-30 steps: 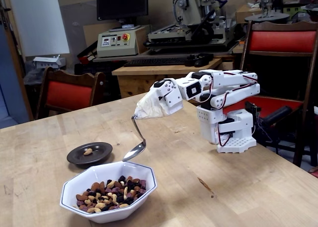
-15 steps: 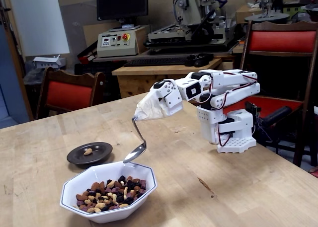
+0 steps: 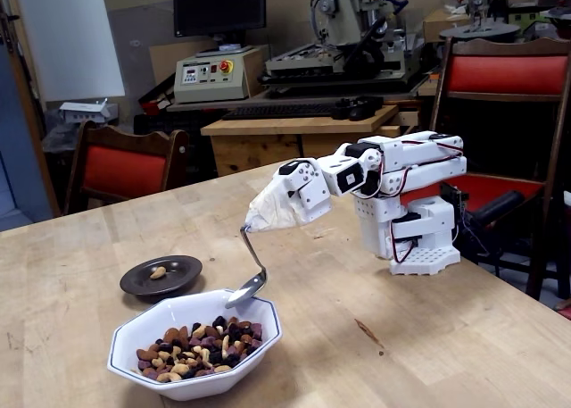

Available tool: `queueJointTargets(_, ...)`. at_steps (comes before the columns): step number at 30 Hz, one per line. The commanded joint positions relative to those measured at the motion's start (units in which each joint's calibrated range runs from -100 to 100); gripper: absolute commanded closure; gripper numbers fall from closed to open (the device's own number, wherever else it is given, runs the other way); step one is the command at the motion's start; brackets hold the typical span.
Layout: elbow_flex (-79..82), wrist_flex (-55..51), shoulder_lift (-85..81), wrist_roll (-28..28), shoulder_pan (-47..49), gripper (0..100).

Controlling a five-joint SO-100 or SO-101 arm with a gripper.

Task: Use spoon to take food

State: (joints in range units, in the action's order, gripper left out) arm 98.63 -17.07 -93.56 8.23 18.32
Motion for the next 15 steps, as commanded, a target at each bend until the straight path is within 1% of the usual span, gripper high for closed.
queueJointTargets(1,-0.3,0.3,0.7,0.0,-0.1,95)
queueJointTargets(12,-0.9,1.4,0.6,0.0,0.4,96)
queueJointTargets(15,-2.6,4.7,0.6,0.0,0.4,96)
